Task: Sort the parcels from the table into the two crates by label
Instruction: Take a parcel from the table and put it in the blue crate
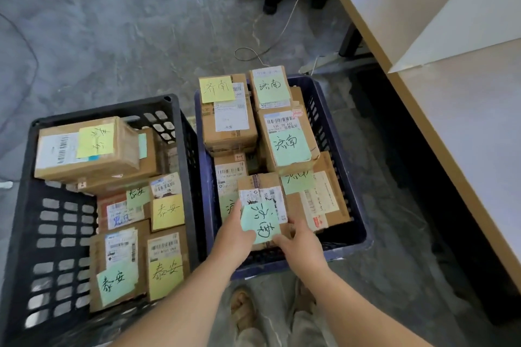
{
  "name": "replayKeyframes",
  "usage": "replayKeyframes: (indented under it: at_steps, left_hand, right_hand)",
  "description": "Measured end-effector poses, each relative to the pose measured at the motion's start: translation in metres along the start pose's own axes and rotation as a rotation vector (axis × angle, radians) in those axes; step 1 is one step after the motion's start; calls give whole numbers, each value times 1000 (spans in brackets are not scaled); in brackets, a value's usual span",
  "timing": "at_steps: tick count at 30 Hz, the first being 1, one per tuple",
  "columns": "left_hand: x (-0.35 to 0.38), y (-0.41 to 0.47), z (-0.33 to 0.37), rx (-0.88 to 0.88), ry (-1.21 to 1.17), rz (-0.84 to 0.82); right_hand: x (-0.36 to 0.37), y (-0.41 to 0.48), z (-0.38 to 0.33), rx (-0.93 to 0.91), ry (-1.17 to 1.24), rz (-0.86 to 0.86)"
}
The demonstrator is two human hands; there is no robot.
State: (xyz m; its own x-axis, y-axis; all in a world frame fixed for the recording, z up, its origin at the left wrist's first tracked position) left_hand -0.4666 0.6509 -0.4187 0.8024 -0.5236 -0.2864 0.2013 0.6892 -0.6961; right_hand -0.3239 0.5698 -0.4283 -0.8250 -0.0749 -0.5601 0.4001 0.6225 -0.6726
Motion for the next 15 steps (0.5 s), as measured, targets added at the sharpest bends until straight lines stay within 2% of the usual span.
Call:
replayKeyframes:
  at_steps: [2, 6, 8, 12, 15]
  left_hand:
    - [-4, 5, -1, 15, 3, 15]
    - [-17, 1, -21, -55, -2, 34]
    - [-22, -5, -21, -55, -4, 50]
    - [-25, -18, 6, 93, 195, 158]
    - [1, -20, 13, 103, 5, 33]
  right_hand:
    - [2, 1, -3, -21, -15, -20]
    - [19, -5, -8, 39, 82, -172]
    - [16, -10, -13, 26, 62, -142]
    - [-12, -19, -30, -29, -320, 84]
    - [-22, -26, -46, -101, -562, 156]
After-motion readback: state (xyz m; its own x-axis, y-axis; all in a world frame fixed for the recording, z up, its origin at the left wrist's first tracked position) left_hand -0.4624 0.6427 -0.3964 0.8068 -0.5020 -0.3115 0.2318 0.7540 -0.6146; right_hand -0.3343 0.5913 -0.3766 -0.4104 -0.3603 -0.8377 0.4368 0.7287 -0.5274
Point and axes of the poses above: each hand's wrist, its own y-axis towards the middle knuckle, its own x-axis out of the palm, z = x × y, the point moved 10 cm from there along y, towards the middle knuckle, and after that the axes turned 12 degrees about -y, right-handed, at the moved point
